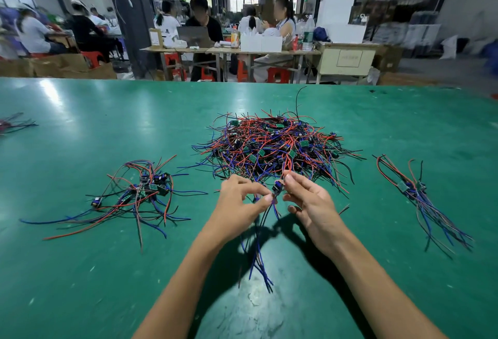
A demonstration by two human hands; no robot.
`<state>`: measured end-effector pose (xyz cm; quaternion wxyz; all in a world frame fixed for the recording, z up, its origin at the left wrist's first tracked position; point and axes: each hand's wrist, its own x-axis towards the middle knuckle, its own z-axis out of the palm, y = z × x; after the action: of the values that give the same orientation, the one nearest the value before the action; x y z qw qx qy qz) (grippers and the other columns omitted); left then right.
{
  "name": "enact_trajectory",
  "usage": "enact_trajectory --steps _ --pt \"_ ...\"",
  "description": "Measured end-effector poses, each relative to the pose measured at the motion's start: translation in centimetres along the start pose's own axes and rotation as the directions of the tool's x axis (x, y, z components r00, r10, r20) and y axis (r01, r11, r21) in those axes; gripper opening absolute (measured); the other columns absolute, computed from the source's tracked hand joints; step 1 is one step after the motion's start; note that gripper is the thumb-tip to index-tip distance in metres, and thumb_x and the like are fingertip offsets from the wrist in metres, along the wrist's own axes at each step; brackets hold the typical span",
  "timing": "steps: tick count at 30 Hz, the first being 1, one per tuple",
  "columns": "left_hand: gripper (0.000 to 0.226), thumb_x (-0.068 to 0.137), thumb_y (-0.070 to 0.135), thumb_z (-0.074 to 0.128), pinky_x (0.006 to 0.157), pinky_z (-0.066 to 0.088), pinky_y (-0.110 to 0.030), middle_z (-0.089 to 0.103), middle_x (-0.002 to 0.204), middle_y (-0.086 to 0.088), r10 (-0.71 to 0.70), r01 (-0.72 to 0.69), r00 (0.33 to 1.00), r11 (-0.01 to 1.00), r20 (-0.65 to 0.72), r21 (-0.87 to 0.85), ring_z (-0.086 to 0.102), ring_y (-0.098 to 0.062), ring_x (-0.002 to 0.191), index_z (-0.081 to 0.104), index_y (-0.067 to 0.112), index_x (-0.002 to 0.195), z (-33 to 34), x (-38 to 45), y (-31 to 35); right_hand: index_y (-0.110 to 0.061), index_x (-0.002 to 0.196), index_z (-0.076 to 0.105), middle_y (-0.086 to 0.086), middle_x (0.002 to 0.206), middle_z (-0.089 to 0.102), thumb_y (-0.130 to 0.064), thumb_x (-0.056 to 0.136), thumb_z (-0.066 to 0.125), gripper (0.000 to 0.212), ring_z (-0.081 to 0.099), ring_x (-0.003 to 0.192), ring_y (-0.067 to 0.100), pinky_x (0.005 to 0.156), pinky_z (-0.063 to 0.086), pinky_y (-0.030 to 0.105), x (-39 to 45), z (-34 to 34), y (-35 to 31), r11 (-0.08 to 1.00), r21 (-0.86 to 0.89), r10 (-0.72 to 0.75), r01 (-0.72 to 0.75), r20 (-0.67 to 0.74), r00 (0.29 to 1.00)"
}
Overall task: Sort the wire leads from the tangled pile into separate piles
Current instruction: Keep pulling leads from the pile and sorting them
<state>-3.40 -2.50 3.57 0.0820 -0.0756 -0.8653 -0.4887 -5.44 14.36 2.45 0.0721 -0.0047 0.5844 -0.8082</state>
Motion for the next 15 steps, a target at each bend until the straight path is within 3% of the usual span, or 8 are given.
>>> enact_trajectory --steps 3,5,8,11,13,15 --pt "0.007 0.093 0.029 0.069 0.100 0.034 -0.031 0.052 0.111 -0.001 0.011 -0.012 0.999 1.000 -0.045 -0.004 0.039 -0.011 0.113 0.076 0.030 0.091 0.0 0.0 0.2 -0.026 0.103 0.074 -0.006 0.096 0.076 -0.042 0.070 0.078 0.038 0.063 0.070 0.003 0.069 0.042 0.025 0.1 -0.2 -0.1 0.998 0.006 -0.062 0.062 -0.002 0.998" --pt "0.012 0.097 0.021 0.064 0.090 0.043 -0.024 0.066 0.108 0.001 -0.012 0.009 1.000 0.973 -0.010 -0.231 0.055 -0.005 0.100 0.075 0.023 0.093 -0.4 0.1 0.5 -0.029 0.105 0.073 -0.003 0.104 0.077 -0.043 0.075 0.074 0.033 0.063 0.076 0.005 0.072 0.043 0.027 0.2 -0.2 -0.3 0.992 -0.026 -0.121 0.121 0.008 0.993" --pt "0.016 0.103 0.015 0.052 0.065 0.053 -0.021 0.074 0.088 0.001 -0.084 0.098 0.995 0.819 0.051 -0.566 0.065 -0.011 0.067 0.067 0.013 0.099 -1.5 0.3 0.8 -0.031 0.113 0.072 -0.003 0.112 0.076 -0.044 0.087 0.067 0.030 0.062 0.085 0.005 0.077 0.044 0.029 -0.1 -0.4 -0.6 0.978 -0.145 -0.146 0.151 0.040 0.988" --pt "0.016 0.103 0.014 0.048 0.052 0.044 -0.018 0.062 0.067 0.005 -0.136 0.093 0.991 0.682 0.000 -0.726 0.050 -0.007 0.053 0.064 0.011 0.103 -2.6 0.5 0.6 -0.028 0.113 0.071 -0.009 0.105 0.077 -0.025 0.095 0.066 0.019 0.064 0.080 0.000 0.070 0.046 0.022 -0.1 -0.5 0.0 0.951 -0.281 -0.129 0.126 0.010 0.992" --pt "0.016 0.101 0.017 0.048 0.050 0.037 -0.018 0.053 0.063 0.008 -0.136 0.073 0.991 0.623 -0.015 -0.779 0.041 -0.005 0.051 0.062 0.012 0.104 -3.4 0.7 0.4 -0.025 0.114 0.066 -0.006 0.102 0.077 -0.012 0.097 0.065 0.022 0.067 0.074 -0.001 0.061 0.047 0.013 0.0 -0.3 0.6 0.939 -0.323 -0.119 0.114 0.005 0.993" --pt "0.016 0.099 0.023 0.048 0.051 0.037 -0.020 0.050 0.063 0.011 -0.113 0.042 0.993 0.596 -0.032 -0.802 0.038 -0.005 0.049 0.061 0.016 0.104 -4.2 0.8 0.0 -0.021 0.118 0.062 -0.002 0.108 0.075 -0.008 0.097 0.063 0.025 0.068 0.081 0.003 0.061 0.047 0.010 0.0 -0.2 0.9 0.915 -0.385 -0.128 0.124 0.014 0.992"
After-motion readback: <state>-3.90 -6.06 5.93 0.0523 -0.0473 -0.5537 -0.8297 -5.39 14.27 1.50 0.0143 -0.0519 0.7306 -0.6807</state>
